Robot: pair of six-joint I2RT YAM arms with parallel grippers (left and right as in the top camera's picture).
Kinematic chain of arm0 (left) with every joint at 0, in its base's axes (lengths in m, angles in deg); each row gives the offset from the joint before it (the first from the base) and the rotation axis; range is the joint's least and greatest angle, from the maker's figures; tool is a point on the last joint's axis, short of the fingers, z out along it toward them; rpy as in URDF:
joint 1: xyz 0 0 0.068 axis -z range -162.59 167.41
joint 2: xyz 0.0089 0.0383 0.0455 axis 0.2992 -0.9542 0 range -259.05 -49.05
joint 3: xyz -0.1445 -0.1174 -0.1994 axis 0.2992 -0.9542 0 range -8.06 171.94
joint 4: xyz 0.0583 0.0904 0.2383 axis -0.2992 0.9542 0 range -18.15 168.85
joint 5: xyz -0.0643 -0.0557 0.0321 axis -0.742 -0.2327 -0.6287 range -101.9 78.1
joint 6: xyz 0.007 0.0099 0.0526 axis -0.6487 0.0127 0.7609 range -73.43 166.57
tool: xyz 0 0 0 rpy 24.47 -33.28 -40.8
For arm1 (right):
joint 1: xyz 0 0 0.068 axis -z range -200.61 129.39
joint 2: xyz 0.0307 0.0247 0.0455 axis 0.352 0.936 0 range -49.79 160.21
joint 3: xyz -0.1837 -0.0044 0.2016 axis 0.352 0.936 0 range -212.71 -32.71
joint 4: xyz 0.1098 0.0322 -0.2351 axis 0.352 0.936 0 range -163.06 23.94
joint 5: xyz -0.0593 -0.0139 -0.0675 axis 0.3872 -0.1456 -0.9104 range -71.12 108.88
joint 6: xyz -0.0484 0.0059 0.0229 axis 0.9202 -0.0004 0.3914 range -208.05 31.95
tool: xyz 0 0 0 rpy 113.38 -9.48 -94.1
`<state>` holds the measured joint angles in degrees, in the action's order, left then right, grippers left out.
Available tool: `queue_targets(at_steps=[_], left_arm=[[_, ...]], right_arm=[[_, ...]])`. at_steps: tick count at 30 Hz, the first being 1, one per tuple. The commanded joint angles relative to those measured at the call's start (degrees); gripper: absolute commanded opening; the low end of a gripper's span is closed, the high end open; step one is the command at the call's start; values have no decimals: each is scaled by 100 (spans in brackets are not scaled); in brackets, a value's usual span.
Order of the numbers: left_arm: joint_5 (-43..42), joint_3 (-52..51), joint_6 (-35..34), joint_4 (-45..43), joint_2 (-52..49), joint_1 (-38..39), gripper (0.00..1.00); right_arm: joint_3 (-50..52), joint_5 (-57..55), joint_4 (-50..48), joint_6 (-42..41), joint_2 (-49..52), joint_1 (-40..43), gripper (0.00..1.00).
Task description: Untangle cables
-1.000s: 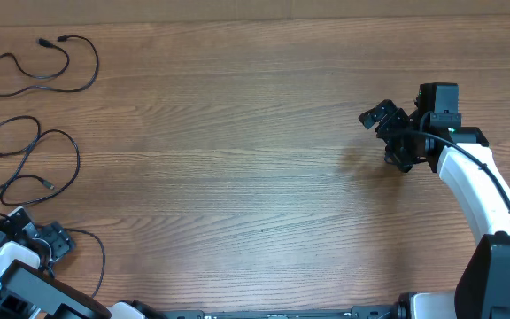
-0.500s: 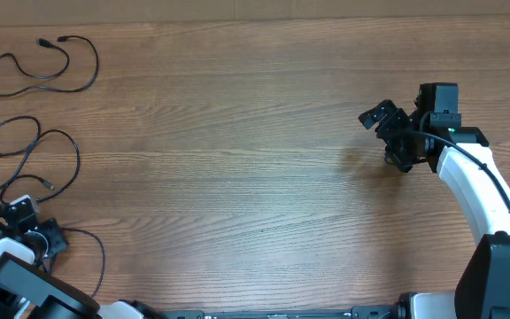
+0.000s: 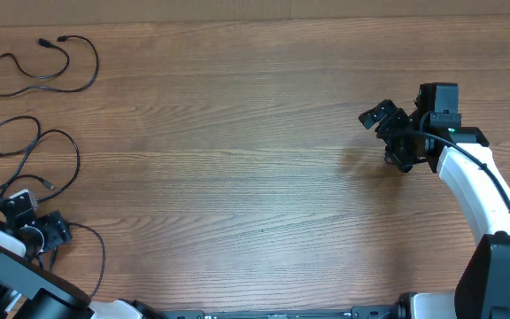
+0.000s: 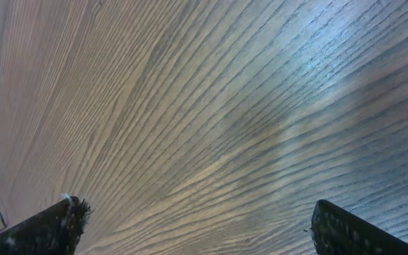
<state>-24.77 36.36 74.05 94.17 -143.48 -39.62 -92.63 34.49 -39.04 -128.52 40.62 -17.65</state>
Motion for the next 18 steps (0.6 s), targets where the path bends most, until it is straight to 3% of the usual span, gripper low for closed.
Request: queue_targets(at_steps=[1,6,7,9,11,18], left_arm=[[94,98,-136,568,-299,4,73],[-236,431,-133,785,-66,4,68],[-328,485,-133,761,42,4,62],[-330,531,-133,726,133,4,38],[-341,546,-140,599,181,4,6],[-1001,551,-590,181,184,11,4]], right_arm=[[-127,-59,-28,20,4,7,100],[-127,-59,-26,20,4,7,100],[-127,-59,-26,20,4,7,100],[-127,-59,-26,20,4,7,100],[-127,-59,-26,20,4,7,100],[-127,-59,-26,20,4,7,100]])
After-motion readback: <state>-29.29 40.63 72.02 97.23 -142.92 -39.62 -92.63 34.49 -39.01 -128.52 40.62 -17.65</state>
